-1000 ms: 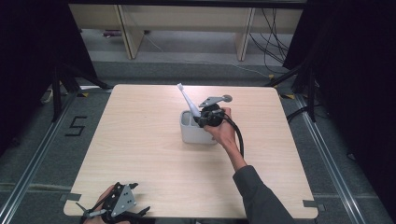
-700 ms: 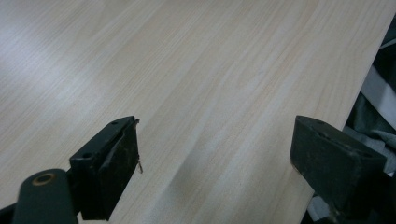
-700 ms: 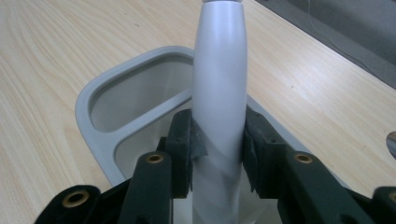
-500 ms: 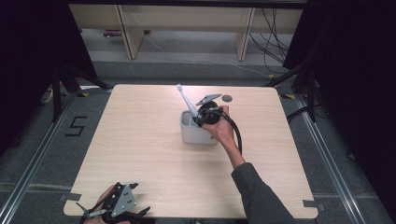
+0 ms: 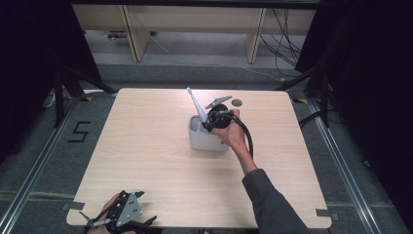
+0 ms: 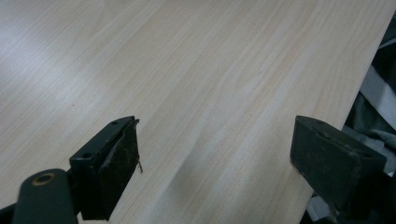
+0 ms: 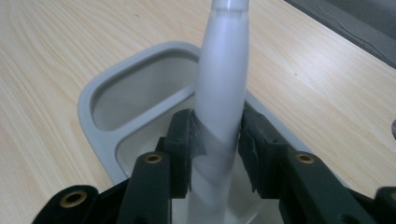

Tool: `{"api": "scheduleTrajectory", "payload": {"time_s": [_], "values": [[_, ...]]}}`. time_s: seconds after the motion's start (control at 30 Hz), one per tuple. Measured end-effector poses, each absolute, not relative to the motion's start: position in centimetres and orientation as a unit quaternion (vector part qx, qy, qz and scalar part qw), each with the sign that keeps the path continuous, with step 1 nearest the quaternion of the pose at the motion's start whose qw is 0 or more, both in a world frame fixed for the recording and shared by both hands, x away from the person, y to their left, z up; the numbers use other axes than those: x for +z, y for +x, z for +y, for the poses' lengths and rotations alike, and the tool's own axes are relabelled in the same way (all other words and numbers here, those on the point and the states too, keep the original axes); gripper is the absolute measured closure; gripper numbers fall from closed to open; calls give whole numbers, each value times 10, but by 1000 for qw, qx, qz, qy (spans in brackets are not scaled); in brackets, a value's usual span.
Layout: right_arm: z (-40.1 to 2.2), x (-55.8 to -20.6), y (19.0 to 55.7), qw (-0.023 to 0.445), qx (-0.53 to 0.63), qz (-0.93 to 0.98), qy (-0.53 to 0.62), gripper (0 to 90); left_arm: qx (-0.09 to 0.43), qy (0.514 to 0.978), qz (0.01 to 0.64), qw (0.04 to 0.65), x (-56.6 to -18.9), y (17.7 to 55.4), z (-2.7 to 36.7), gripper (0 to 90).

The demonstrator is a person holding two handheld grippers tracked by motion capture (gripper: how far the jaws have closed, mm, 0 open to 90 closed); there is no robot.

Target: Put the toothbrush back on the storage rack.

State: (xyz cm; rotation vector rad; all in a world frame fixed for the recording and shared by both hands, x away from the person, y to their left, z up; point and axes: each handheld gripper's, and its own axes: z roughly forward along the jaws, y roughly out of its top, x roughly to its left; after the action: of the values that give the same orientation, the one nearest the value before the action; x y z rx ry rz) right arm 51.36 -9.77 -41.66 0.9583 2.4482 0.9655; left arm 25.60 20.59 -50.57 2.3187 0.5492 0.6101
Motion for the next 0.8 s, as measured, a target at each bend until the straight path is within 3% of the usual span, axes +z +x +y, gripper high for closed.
{"api": "scheduleTrajectory", "payload": {"time_s": [0.33, 0.8], "values": [[-99, -413, 509, 153, 332, 863, 347, 667, 228, 890, 213, 333, -506, 256, 206, 150], [-103, -400, 502, 161, 367, 849, 343, 594, 231, 889, 211, 335, -507, 256, 205, 150]]}}
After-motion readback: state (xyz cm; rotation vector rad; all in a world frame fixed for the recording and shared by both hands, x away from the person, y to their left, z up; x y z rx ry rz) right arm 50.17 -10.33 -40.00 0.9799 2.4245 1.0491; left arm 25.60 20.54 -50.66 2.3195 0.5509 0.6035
